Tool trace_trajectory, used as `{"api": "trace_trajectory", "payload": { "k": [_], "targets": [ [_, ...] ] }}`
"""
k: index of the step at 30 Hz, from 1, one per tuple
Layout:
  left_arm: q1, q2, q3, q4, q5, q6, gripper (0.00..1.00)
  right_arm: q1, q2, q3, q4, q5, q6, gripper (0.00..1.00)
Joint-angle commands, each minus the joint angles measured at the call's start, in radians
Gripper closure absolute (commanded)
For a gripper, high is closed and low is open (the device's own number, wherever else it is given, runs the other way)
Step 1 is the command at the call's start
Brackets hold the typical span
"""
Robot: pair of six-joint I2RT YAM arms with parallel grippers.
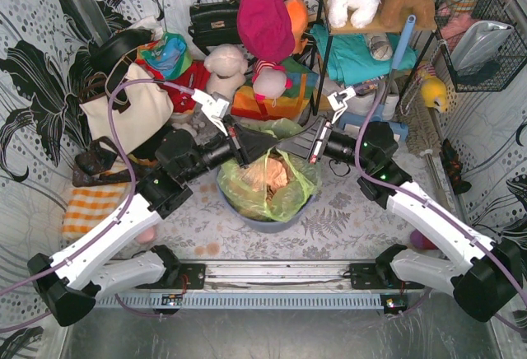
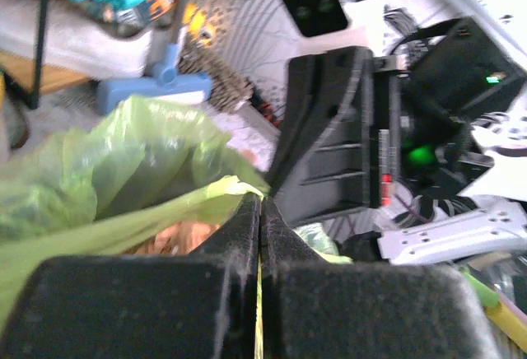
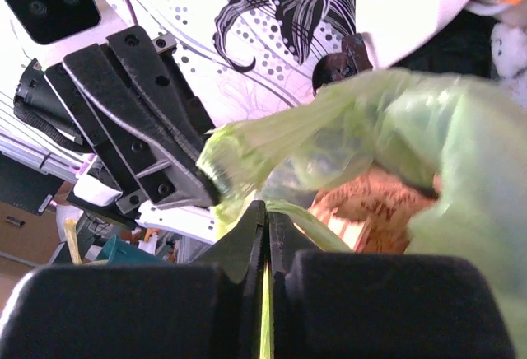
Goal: Tie the trash bag
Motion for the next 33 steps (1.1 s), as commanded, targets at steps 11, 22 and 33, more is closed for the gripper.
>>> {"api": "trace_trajectory", "payload": {
  "k": [11, 22, 33],
  "targets": [
    [-0.008, -0.018, 0.118, -0.021, -0.162, 0.059, 1.00, 0.010, -0.034, 0.115, -0.077, 0.227, -0.110, 1.00],
    [-0.006, 0.031, 0.139, -0.123, -0.460, 0.092, 1.00, 0.010, 0.012, 0.111, -0.181, 0.485, -0.117, 1.00],
    [0.068, 0.215, 0.246, -0.194, -0.598, 0.085, 1.00, -0.016, 0.118, 0.125, -0.105, 0.646, -0.135, 1.00]
  ]
}}
